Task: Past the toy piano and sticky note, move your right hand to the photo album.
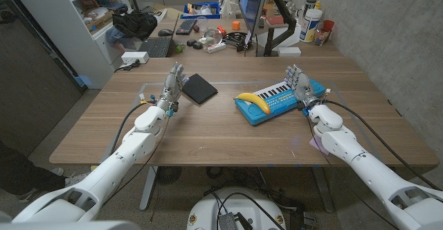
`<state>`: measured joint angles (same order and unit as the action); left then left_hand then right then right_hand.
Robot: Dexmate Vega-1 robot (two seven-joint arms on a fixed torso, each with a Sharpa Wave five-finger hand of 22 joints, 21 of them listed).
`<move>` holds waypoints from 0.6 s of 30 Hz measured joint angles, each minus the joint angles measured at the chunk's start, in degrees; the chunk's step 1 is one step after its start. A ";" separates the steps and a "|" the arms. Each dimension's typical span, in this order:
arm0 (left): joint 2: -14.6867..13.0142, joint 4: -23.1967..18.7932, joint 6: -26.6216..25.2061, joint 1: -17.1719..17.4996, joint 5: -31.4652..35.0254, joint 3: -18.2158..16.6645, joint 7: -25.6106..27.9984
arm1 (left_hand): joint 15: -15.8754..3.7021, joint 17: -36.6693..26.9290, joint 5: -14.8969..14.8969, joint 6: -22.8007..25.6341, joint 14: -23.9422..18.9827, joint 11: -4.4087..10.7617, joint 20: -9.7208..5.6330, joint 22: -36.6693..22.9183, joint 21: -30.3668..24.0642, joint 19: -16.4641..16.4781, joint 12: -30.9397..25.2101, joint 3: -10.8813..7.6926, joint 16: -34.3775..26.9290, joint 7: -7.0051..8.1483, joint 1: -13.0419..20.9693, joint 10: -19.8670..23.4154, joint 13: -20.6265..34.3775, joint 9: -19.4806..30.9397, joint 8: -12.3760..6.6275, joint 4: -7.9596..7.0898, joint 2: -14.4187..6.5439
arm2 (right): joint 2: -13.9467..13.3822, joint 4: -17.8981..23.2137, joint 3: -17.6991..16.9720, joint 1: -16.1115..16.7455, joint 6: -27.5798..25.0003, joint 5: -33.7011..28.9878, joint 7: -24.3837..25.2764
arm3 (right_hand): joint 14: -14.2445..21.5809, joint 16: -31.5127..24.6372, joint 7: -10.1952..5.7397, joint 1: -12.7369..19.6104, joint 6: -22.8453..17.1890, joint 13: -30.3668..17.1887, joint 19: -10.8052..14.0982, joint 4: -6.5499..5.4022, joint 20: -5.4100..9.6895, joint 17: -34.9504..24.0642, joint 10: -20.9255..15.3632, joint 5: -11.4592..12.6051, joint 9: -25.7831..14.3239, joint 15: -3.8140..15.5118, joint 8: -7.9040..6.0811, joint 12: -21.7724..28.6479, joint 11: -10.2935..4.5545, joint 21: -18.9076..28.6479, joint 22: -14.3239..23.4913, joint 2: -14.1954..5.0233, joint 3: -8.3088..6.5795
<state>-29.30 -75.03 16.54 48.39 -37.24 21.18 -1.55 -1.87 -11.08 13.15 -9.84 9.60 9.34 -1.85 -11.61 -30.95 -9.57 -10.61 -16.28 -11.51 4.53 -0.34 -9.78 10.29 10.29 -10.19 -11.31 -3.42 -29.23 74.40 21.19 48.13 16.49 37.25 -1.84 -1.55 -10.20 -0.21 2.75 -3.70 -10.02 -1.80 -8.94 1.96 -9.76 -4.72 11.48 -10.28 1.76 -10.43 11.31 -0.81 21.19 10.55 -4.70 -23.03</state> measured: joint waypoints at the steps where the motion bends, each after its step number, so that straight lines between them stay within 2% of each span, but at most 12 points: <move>1: -0.02 -0.07 0.00 0.05 0.00 0.00 0.00 | 0.00 0.00 0.00 0.00 0.00 0.00 0.00 0.00 0.00 0.00 0.00 0.00 0.00 0.00 0.00 0.00 0.00 0.00 0.00 0.00 0.00 | 0.00 0.00 0.00 0.00 -0.03 0.00 0.00 | 0.00 0.00 0.00 0.00 0.00 0.00 0.00 0.00 0.00 0.00 0.00 0.00 0.00 0.00 0.00 0.00 0.00 0.00 0.00 0.00 0.00; 18: -0.47 -1.44 -0.23 0.80 1.04 0.18 1.39 | 0.00 0.01 0.00 0.22 -0.01 -0.01 0.00 0.01 0.00 0.01 0.00 0.00 0.00 0.21 0.00 0.00 0.00 -0.01 -0.22 0.00 0.00 | -0.63 0.09 0.05 -0.10 -0.50 -0.73 0.26 | 0.53 -0.43 0.52 0.00 -0.51 -0.26 0.00 0.00 -0.01 0.01 -0.52 0.00 0.01 -0.53 0.00 0.00 0.53 -0.01 0.26 0.00 0.00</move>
<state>-29.77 -76.47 16.31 49.19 -36.20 21.36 -0.16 -1.87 -11.07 13.14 -9.62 9.59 9.33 -1.84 -11.60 -30.94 -9.57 -10.61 -16.28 -11.51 4.74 -0.34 -9.78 10.29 10.28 -10.41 -11.31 -3.42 -29.86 74.48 21.25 48.02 15.99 36.52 -1.58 -1.01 -10.63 0.31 2.75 -4.21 -10.28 -1.80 -8.94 1.96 -9.75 -5.25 11.48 -10.27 1.22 -10.42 11.31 -0.28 21.19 10.81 -4.70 -23.03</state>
